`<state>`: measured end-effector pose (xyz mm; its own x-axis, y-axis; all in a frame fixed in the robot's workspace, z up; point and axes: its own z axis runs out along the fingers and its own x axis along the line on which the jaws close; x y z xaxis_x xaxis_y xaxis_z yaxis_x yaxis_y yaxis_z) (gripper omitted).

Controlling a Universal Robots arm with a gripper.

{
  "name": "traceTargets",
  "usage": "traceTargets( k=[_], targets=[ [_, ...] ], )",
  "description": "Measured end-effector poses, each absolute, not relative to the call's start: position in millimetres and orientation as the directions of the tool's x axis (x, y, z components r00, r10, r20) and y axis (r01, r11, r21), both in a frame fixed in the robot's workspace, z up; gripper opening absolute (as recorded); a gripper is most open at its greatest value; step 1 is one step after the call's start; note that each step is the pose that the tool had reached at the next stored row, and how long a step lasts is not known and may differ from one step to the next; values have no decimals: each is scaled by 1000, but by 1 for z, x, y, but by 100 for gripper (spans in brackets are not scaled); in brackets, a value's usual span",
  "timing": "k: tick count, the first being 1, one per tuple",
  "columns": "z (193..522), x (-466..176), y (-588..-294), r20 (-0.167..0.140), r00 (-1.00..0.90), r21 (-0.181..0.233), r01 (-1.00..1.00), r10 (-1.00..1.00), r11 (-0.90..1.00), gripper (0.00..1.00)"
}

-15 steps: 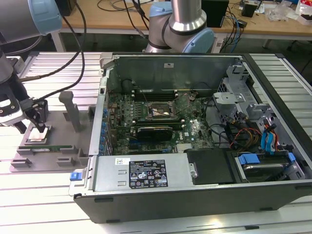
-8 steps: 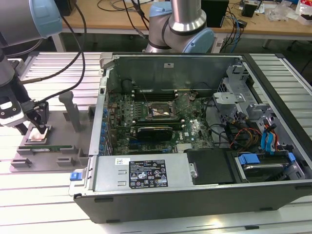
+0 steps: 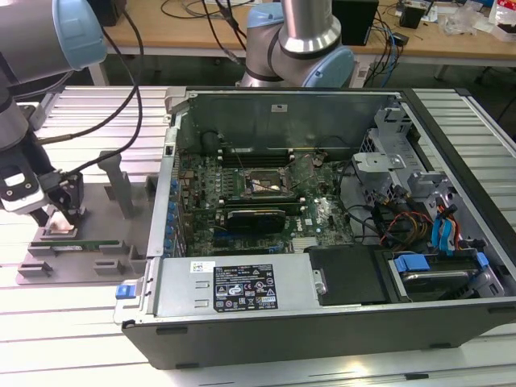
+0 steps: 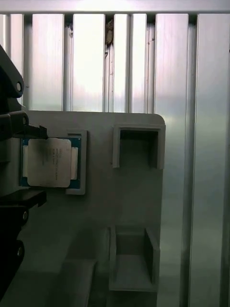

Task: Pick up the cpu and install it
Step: 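Pick up the cpu and move it towards the insertion slot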

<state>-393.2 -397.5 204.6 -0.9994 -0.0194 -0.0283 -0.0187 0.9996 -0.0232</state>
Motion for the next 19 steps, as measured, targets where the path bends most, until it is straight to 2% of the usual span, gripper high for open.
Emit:
traceTargets(
  k=[9,11,12,19],
  targets=[
    [202,-391,-396,-29,-999,-14,-29,-29,999,54],
    [202,-391,-396,-29,-999,-14,-29,-30,999,56],
    [202,-391,-396,-29,-999,-14,-29,-30,999,62],
    [196,-391,-396,-29,-999,-7,-40,-40,999,62]
  ],
)
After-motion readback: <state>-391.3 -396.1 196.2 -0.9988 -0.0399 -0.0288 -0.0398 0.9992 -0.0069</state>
